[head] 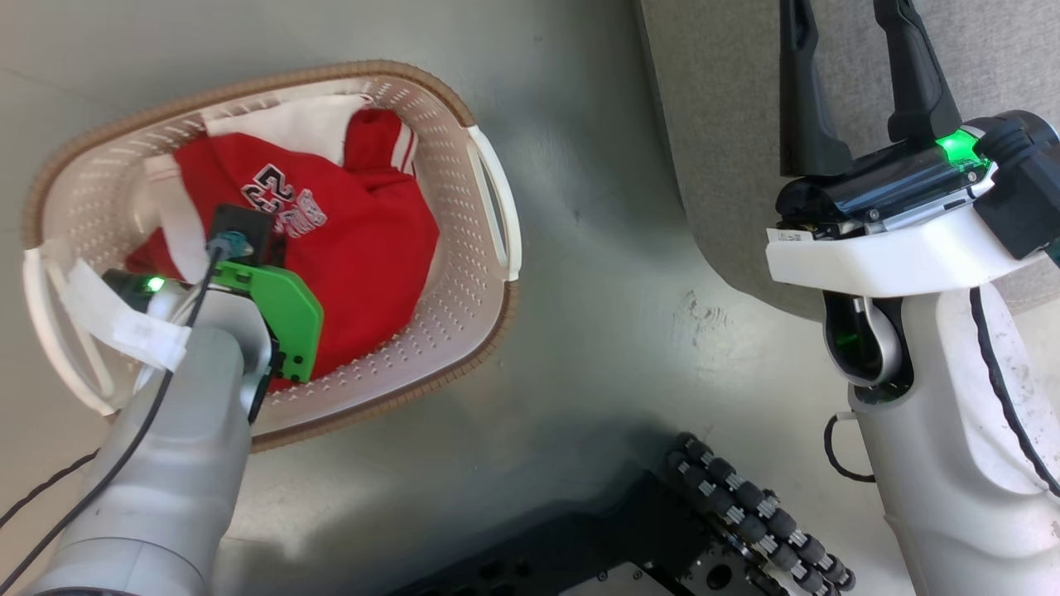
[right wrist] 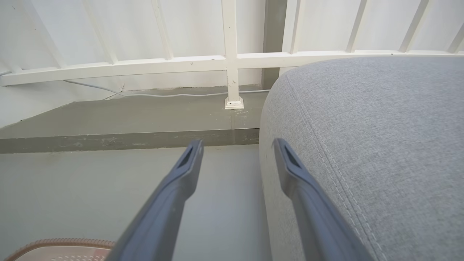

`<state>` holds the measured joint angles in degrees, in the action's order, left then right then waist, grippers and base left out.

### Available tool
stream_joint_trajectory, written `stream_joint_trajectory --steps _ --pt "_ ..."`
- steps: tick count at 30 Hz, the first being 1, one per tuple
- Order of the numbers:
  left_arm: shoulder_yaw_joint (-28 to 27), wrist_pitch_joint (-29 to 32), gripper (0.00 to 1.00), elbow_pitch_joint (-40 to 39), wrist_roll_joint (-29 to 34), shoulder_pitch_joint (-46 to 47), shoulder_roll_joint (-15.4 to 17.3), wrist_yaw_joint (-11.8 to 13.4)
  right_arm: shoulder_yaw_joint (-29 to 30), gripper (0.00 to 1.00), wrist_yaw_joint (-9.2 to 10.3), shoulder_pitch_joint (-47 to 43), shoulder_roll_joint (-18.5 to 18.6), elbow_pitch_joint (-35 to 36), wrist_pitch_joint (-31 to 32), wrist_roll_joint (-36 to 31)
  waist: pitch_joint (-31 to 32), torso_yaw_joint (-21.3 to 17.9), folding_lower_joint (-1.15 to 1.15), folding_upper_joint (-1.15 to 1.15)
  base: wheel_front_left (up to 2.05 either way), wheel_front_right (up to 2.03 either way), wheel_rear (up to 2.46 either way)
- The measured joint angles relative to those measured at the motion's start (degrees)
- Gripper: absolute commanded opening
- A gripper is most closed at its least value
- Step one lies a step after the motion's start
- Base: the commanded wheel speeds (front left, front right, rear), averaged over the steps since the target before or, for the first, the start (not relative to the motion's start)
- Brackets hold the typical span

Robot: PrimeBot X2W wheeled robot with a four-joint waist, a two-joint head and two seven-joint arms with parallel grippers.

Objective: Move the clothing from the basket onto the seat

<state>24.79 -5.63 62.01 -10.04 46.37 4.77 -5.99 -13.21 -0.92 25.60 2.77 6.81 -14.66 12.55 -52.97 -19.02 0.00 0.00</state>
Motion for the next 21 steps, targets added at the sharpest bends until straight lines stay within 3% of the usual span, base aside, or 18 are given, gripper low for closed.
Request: stream_joint_trajectory --steps 21 --pt "3.89 -7.71 0.0 -2.3 -1.68 -2.12 -2.38 -1.13 3.3 1.0 -1.11 -1.8 1.11 -6.89 0.0 -3.08 11.04 5.55 0.0 0.0 0.0 0.0 0.0"
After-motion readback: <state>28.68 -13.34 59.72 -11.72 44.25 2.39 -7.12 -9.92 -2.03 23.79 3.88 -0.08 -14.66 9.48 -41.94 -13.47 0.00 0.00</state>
